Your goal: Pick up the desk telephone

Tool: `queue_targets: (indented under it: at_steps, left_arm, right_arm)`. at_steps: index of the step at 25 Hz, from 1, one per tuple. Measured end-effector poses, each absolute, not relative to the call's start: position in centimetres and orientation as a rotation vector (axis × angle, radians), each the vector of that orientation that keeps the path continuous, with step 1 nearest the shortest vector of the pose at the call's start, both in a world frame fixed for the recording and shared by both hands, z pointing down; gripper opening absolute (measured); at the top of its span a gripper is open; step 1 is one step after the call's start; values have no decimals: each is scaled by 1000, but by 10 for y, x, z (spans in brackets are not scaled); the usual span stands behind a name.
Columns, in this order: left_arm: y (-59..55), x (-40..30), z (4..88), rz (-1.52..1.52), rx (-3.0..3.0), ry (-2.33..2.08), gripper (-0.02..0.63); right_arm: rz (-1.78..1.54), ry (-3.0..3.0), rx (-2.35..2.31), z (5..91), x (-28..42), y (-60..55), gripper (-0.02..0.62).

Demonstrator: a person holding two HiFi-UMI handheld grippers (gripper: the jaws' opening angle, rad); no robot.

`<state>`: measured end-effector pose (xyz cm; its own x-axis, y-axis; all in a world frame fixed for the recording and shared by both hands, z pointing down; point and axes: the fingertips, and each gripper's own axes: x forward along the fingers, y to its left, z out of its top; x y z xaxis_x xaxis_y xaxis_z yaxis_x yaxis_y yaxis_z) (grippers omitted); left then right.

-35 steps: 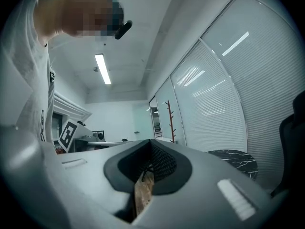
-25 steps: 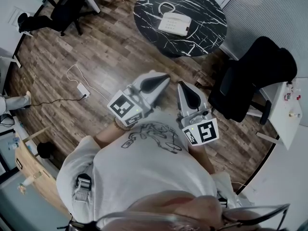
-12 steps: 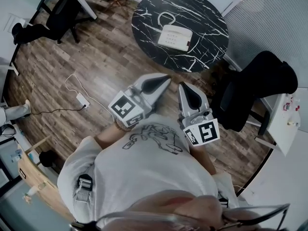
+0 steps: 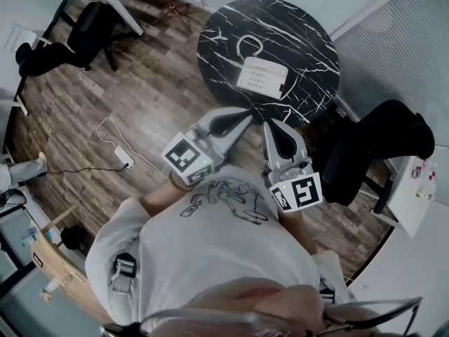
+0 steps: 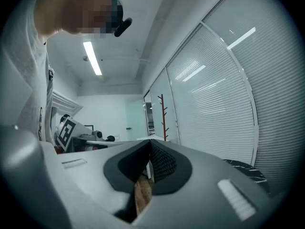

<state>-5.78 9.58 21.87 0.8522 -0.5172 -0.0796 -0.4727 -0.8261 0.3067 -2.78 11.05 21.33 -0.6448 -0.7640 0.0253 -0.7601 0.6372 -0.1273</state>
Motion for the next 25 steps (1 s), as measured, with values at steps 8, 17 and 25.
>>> queue_targets:
  at_steps: [8, 17, 25]
  left_arm:
    - [27, -63, 225, -216, 2754, -736, 2]
    - [-31, -58, 234, -219, 2736, -686, 2]
    - [-57, -48, 247, -173, 2738, -674, 2]
  right_arm:
    - [-183, 2815, -1345, 215, -33, 42, 6]
    - [-181, 2808, -1405, 219, -29, -16, 6]
    - [-233, 2795, -1453, 236, -13, -43, 6]
